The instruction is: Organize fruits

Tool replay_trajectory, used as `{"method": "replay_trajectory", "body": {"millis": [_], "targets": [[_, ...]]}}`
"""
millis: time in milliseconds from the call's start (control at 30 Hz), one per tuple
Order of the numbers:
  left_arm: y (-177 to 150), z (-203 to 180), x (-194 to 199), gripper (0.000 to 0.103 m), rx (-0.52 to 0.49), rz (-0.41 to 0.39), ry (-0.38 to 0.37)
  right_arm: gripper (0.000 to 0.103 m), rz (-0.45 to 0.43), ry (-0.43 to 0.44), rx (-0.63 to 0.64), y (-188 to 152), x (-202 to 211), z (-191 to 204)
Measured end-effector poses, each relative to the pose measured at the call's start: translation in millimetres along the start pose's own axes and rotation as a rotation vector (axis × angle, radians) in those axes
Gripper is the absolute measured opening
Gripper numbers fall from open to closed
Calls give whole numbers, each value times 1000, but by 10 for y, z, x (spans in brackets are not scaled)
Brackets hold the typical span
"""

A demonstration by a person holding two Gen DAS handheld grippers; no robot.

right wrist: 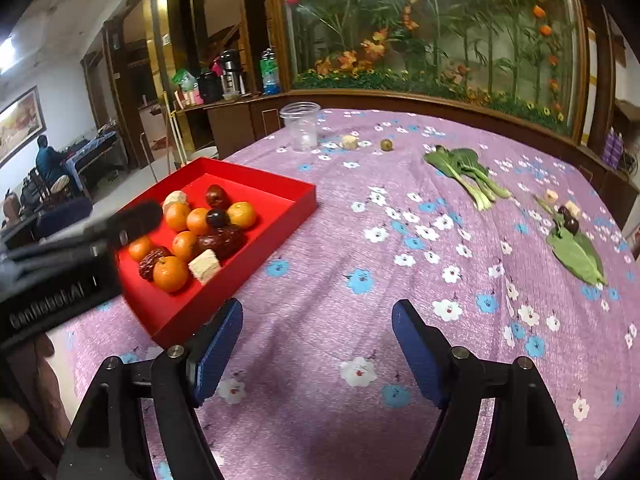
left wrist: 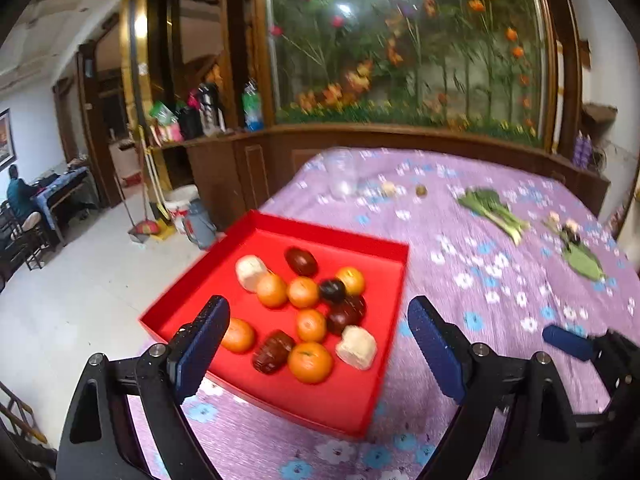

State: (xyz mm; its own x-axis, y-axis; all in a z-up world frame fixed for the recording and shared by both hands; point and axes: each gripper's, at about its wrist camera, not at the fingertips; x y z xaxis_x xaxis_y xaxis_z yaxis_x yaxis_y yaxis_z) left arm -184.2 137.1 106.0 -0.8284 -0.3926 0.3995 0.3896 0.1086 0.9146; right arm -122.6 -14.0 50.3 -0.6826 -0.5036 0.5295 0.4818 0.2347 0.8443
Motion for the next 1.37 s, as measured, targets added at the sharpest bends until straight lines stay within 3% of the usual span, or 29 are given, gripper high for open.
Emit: {"method": "replay_trajectory", "body": {"millis": [100,233,300,433,567,800,1367], "targets": [[54,115,144,101,34,-74,46,83,-9,10,23,12,38,93],[125,258,388,103,75,-182,117,85,-32,26,51,31,116,213],[123,315,440,103,82,-200,153,85,-46,37,67,43,159,284],[67,358,412,103,71,-167,216,86,-52,53,97,52,196,415],[47,388,337,103,85,-111,162,86,-42,81,111,40,198,519],[-10,379,297,103,81,-79,162,87,-24,108,121,34,149,635],[-144,448,-16,103,128,73,88,88,18,74,110,51,-128,615]]}}
Point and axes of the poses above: each gripper's, at about its wrist camera, not at the fingertips, and x roughly against the way its jaws point, z to its left, y to its top, and after that the axes turned 8 degrees about -z, right-handed
